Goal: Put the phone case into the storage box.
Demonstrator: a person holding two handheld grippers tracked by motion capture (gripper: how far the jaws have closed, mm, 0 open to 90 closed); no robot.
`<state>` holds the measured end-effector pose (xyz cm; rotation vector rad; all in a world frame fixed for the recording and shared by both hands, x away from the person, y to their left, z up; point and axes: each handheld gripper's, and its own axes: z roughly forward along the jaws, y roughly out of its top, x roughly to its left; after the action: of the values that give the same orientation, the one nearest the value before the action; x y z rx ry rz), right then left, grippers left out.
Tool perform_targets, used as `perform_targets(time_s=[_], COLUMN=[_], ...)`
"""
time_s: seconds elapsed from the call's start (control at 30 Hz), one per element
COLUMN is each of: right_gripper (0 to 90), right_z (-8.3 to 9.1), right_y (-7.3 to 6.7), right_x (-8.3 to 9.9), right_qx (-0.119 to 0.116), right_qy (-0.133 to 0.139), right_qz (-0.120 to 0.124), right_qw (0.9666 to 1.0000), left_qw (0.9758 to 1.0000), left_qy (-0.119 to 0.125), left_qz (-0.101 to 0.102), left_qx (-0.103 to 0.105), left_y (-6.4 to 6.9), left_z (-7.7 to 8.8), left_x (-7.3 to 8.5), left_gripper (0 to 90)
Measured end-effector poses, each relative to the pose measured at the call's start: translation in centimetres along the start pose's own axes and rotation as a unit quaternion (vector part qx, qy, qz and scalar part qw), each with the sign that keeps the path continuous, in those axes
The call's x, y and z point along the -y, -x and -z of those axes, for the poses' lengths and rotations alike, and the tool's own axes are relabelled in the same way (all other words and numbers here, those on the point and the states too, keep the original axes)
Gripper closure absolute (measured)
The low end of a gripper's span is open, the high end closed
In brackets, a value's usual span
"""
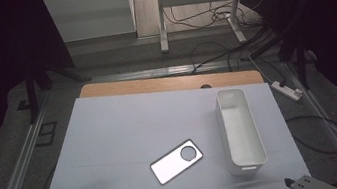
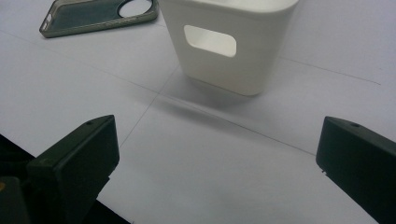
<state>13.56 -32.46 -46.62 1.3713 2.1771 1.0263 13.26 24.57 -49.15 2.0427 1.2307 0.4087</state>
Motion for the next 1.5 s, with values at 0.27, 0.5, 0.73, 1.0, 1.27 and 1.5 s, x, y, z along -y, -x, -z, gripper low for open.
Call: perform_targets(time_s=[0.27,0.5,0.73,1.0,1.27,1.5], right_gripper=[0.0,0.0,0.0,0.0,0.0,0.0], right_z=[-0.1,0.0,0.0,0.0,0.0,0.0], right_y=[0.0,-0.1,0.0,0.0,0.0,0.0], right_x=[0.0,0.0,0.0,0.0,0.0,0.0], right_qx=[0.0,0.002,0.003,0.003,0.005,0.007], right_qy=[-0.001,-0.002,-0.001,0.0,-0.001,-0.001], right_qz=[0.002,0.002,0.0,0.0,-0.003,-0.004], right_qw=[1.0,1.0,1.0,1.0,1.0,1.0], left_qw=[0.9998,0.9994,0.9991,0.9986,0.9979,0.9972], left_qy=[0.002,-0.009,-0.014,-0.021,-0.028,-0.031], left_qz=[0.003,-0.003,-0.013,-0.03,-0.04,-0.048], left_qx=[0.017,0.032,0.037,0.038,0.043,0.048], left_y=[-0.2,-0.4,-0.6,-0.6,-0.3,-0.2], left_z=[-0.3,-1.0,-1.6,-2.5,-3.5,-4.3], left_x=[-0.9,-1.7,-2.4,-3.4,-4.5,-5.7], left_gripper=[0.0,0.0,0.0,0.0,0.0,0.0])
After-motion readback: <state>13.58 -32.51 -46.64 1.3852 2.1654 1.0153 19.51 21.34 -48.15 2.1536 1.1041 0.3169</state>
